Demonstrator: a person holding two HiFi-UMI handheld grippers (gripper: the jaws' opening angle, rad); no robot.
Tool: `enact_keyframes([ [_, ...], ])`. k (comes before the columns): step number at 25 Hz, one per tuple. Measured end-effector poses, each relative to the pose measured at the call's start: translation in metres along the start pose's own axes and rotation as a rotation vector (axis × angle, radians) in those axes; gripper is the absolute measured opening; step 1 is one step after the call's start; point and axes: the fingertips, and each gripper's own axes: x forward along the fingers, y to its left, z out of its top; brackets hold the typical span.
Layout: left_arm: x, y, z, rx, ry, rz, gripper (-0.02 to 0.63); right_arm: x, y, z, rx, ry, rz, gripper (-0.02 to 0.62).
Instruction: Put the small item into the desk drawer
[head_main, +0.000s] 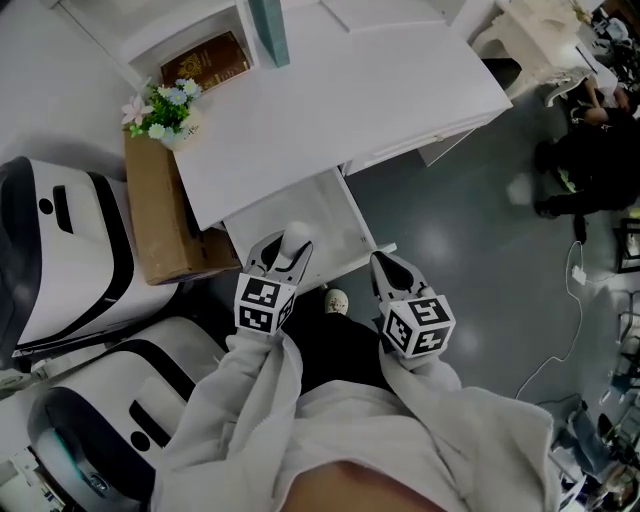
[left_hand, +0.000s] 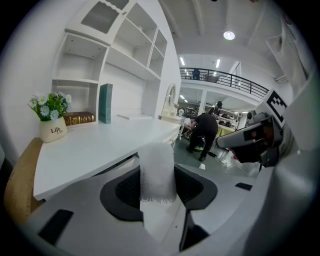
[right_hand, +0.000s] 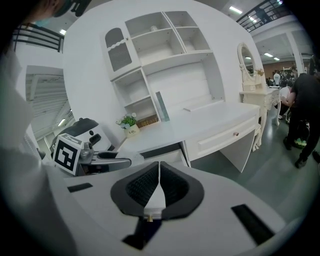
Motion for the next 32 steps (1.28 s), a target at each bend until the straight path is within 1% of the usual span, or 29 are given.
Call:
enact_keyframes([
  [7, 0.041, 0.014, -0.018, 0.008, 0.106, -0.053, 0.190, 0.021, 0.001, -0.002, 0.036, 0.035, -0.016, 0.034],
  [13, 0.080, 0.023, -0.035, 0.047, 0.202, -0.095, 0.190, 0.037, -0.005, 0.001, 0.055, 0.057, -0.035, 0.034],
  [20, 0.121, 0.034, -0.060, 0.064, 0.292, -0.119, 0.190, 0.056, -0.011, 0.006, 0.060, 0.067, -0.048, 0.034],
  [24, 0.146, 0.036, -0.074, 0.098, 0.327, -0.125, 0.190, 0.062, -0.014, 0.004, 0.058, 0.083, -0.055, 0.034],
  [32, 0.186, 0.036, -0.099, 0.124, 0.378, -0.128, 0.190, 0.072, -0.017, -0.005, 0.065, 0.111, -0.051, 0.034],
])
